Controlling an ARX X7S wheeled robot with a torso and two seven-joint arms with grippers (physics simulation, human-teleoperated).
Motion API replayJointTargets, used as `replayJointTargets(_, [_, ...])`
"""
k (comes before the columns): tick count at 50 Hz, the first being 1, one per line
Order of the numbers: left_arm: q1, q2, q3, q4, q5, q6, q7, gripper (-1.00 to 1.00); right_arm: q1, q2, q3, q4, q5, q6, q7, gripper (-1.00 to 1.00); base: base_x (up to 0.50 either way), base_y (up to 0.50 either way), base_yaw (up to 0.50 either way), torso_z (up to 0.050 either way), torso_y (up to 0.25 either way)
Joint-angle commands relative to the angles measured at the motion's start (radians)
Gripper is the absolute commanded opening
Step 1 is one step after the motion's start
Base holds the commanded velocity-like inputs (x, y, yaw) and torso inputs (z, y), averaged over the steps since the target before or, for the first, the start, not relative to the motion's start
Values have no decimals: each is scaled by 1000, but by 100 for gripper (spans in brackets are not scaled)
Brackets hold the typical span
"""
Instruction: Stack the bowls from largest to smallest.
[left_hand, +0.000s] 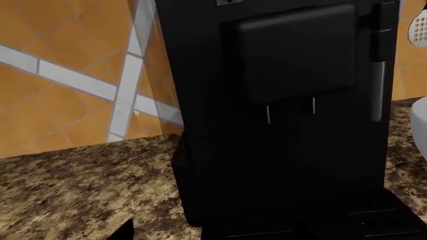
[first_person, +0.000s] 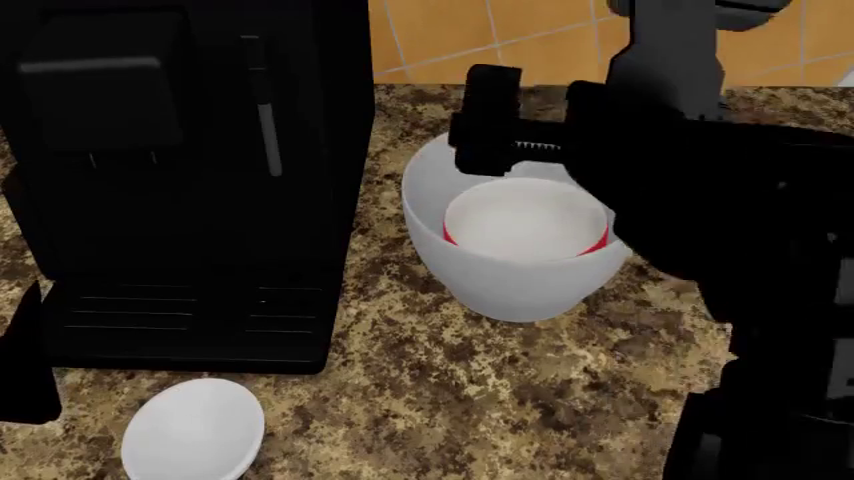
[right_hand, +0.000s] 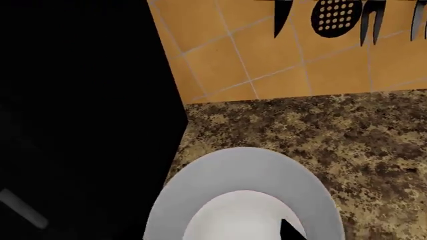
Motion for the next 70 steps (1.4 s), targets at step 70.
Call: replayJointTargets(70, [-10,-27,-54,48,-54,-41,-29,100,-210,-132,-731,269,417,-367,-117,100,0,0,0,0,0])
